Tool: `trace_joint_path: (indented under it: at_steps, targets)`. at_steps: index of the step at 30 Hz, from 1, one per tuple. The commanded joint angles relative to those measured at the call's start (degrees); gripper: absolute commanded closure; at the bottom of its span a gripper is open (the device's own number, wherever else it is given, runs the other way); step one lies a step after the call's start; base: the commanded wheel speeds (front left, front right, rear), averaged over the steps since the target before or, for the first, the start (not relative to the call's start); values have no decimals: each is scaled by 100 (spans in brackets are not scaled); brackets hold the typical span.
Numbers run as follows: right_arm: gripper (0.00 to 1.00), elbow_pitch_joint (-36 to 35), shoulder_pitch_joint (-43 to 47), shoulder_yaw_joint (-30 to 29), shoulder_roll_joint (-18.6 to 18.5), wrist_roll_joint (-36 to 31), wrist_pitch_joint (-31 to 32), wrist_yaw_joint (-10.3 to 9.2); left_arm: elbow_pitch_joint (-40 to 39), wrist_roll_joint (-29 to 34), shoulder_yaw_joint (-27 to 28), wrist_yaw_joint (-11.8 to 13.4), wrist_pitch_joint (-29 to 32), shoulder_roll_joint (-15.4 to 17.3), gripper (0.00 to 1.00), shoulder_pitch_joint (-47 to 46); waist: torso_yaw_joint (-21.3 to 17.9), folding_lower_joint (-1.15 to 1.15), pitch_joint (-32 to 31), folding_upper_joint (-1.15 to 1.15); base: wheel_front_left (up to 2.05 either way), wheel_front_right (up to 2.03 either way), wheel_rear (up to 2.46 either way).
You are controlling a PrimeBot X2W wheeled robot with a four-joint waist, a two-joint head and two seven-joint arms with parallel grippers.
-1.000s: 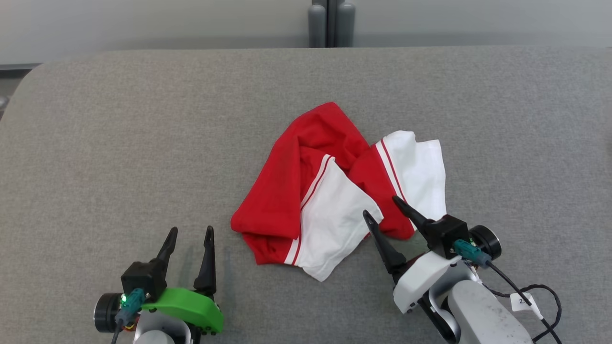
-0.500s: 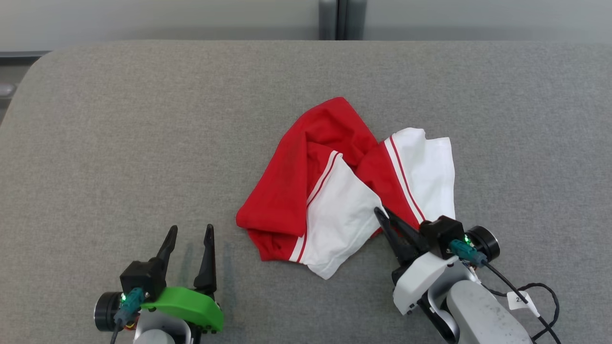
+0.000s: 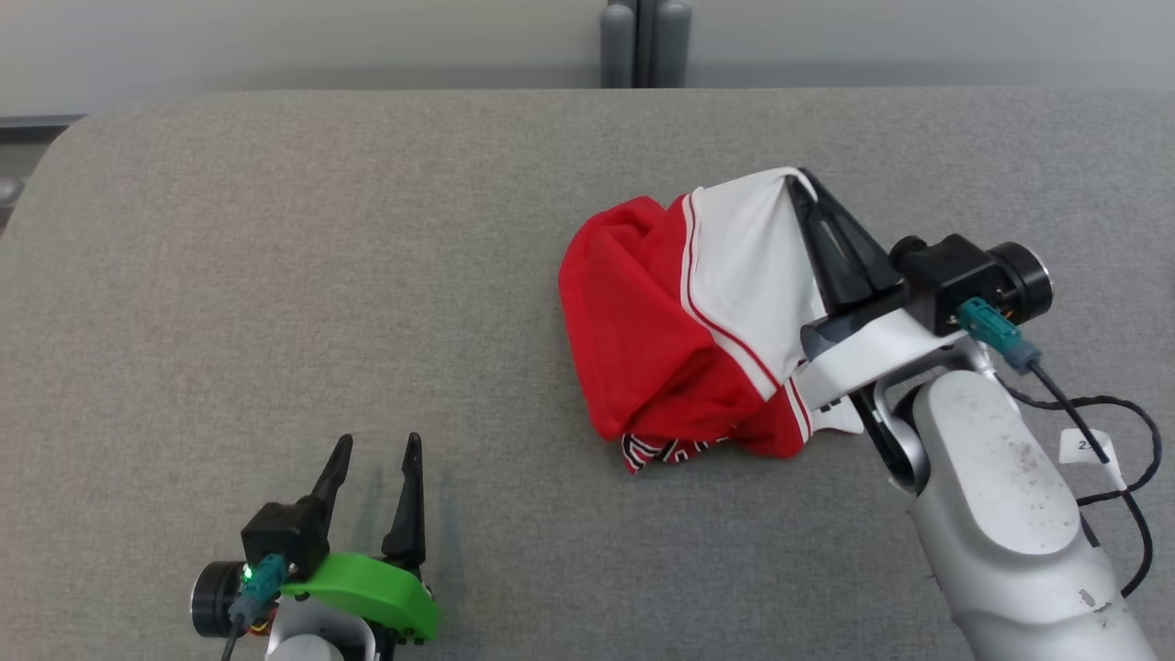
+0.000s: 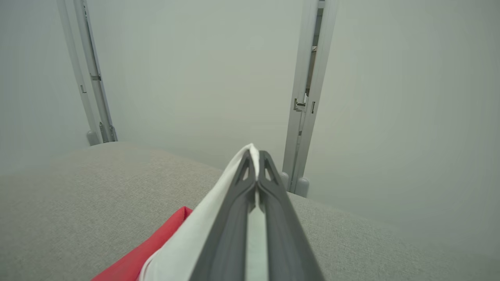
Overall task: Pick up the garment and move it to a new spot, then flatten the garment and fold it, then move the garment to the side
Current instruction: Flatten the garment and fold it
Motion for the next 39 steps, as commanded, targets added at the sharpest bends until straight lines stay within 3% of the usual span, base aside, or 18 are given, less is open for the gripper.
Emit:
trace_joint_path:
  at_steps: [1, 7, 13, 14, 15, 20, 24, 32, 39]
  targets:
    - [100, -129, 2, -147, -40, -60, -9, -9, 15, -48, 17, 27, -4, 11, 0, 70, -131, 0, -94, 0, 0, 0, 0]
    - [100, -280, 536, -952, -103, -176, -9, -9, -21, -53, -58, 31, -4, 12, 0, 134, -485, 0, -220, 0, 0, 0, 0]
    - [98, 209, 1472, -1680, -143, -486, -8, -9, -96, -70, -249, 14, -4, 15, 0, 40, -771, 0, -228, 0, 0, 0, 0]
    - [62, 298, 1552, -1774, -132, -514, -10, -9, -106, -70, -280, 10, -4, 14, 0, 22, -802, 0, -221, 0, 0, 0, 0]
    - [0, 373, 1596, -1879, -120, -577, -10, -9, -122, -75, -315, 5, -4, 13, 0, -4, -840, 0, -210, 0, 0, 0, 0]
    - [0, 408, 1851, -2093, -42, -698, -10, -9, -151, -81, -545, -17, -4, 14, 0, -80, -968, 0, -183, 0, 0, 0, 0]
    - [0, 301, 1783, -1930, -24, -514, -10, -9, -249, -209, -980, -49, -4, 14, 0, -281, -1047, 0, -119, 0, 0, 0, 0]
    - [0, 190, 1591, -1560, -32, -223, -10, -9, -223, -1119, -2806, -58, -3, 26, 0, -1068, -1288, 0, 161, 0, 0, 0, 0]
    - [0, 199, 1521, -1397, -32, -141, -10, -9, 132, -1447, -3630, -60, -3, 23, 0, -1517, -1583, 0, 341, 0, 0, 0, 0]
